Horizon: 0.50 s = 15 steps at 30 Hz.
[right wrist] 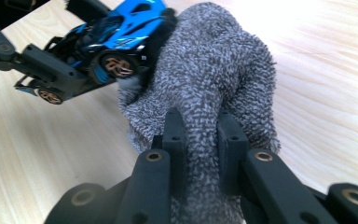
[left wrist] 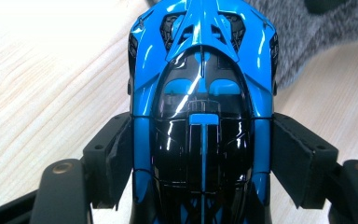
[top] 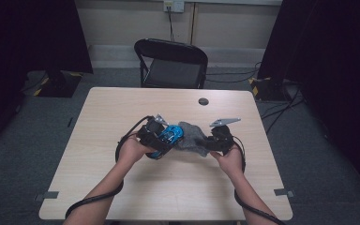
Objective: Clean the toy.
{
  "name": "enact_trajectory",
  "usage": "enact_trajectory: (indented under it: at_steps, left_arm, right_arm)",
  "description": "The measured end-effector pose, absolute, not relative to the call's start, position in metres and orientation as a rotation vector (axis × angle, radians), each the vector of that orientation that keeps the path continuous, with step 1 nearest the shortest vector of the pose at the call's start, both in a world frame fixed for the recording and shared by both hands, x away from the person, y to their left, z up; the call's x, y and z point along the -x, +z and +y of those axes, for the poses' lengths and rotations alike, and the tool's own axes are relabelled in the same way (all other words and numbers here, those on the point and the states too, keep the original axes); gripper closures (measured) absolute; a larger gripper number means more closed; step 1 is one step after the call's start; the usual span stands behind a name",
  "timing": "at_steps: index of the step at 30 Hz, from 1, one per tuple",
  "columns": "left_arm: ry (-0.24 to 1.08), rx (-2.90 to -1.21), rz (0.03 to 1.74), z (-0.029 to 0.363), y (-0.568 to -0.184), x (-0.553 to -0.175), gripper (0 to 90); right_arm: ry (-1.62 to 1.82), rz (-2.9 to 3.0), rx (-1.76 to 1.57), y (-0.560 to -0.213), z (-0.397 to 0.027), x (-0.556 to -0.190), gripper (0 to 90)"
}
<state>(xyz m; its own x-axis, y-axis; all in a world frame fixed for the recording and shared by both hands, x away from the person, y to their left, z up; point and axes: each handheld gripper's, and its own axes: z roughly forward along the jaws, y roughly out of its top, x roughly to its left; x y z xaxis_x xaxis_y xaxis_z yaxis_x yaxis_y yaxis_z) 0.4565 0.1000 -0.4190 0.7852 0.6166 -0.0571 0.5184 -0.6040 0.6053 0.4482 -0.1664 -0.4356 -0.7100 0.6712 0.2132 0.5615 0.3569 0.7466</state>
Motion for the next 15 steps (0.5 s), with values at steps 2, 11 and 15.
enact_trajectory:
  at_steps: [2, 11, 15]
  left_arm:
    - [0.204, -2.359, 0.838, 0.099, -0.419, -0.457, 28.1]
    - [0.199, -2.353, 0.840, 0.099, -0.416, -0.459, 28.1]
    - [0.186, -2.337, 0.852, 0.098, -0.414, -0.462, 28.1]
  right_arm:
    - [1.289, 2.495, -1.118, -0.436, -0.162, -0.447, 77.3]
    - [1.304, 2.559, -1.055, -0.444, -0.147, -0.442, 77.2]
    - [1.308, 2.584, -1.028, -0.446, -0.138, -0.440, 77.2]
